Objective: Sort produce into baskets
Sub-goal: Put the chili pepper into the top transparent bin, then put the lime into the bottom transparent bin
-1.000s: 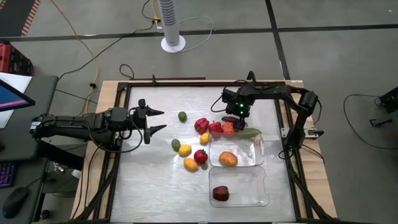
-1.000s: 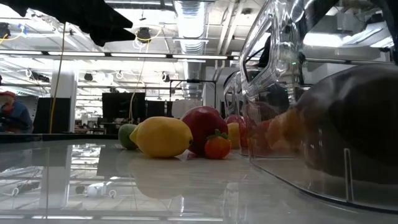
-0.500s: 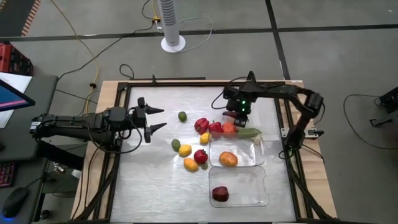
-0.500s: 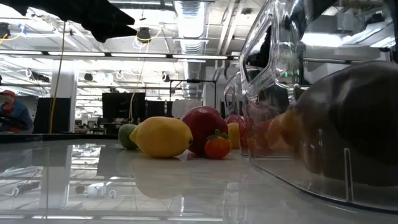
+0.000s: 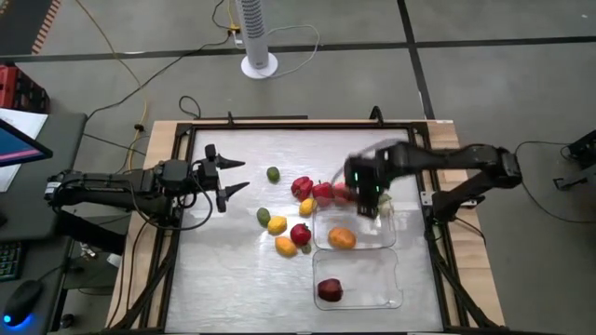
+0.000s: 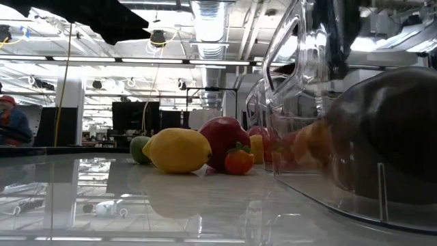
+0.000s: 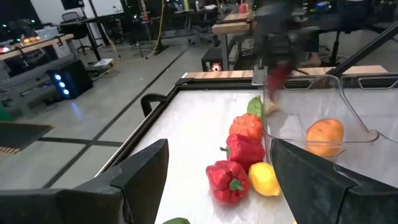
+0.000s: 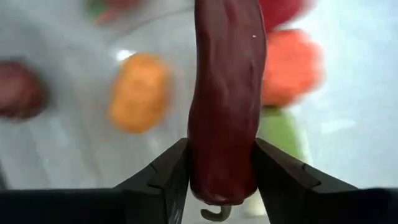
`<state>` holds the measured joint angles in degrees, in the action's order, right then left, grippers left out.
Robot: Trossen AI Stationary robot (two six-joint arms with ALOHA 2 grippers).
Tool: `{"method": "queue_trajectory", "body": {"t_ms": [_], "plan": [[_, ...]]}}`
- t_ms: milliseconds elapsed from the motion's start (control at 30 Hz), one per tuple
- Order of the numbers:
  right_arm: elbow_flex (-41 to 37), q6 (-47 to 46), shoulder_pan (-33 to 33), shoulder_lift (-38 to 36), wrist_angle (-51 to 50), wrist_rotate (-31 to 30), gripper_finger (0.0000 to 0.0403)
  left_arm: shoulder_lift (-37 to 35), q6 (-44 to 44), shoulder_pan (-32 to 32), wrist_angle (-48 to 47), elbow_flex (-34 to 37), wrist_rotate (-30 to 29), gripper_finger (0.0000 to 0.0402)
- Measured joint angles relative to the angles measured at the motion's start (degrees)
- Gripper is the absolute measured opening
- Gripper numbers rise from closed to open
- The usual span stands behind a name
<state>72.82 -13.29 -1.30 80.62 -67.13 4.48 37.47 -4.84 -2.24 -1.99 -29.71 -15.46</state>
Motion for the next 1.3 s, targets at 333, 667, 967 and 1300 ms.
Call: {"method": "queue_trajectory", "body": {"t_ms": [333, 667, 967, 1300], "plan": [[-0.1, -7.7, 10.2, 1.3, 0.9, -9.0, 0.0246, 0.0, 2.8, 0.0, 1.7, 0.0, 1.3, 0.0269], [-0.1, 1.7, -1.4, 2.3, 7.4, -15.9, 0.0278, 0.0, 7.6, 0.0, -0.4, 0.0, 5.6, 0.0269], [0.0, 21.1, -9.1, 11.0, 33.0, -8.8, 0.0339, 0.0, 7.0, 0.0, -1.2, 0.0, 5.7, 0.0269], [12.9, 24.4, -10.6, 19.0, 22.6, -16.3, 0.0384, 9.1, 7.1, -1.6, -1.8, 0.0, -3.0, 0.0263]]}}
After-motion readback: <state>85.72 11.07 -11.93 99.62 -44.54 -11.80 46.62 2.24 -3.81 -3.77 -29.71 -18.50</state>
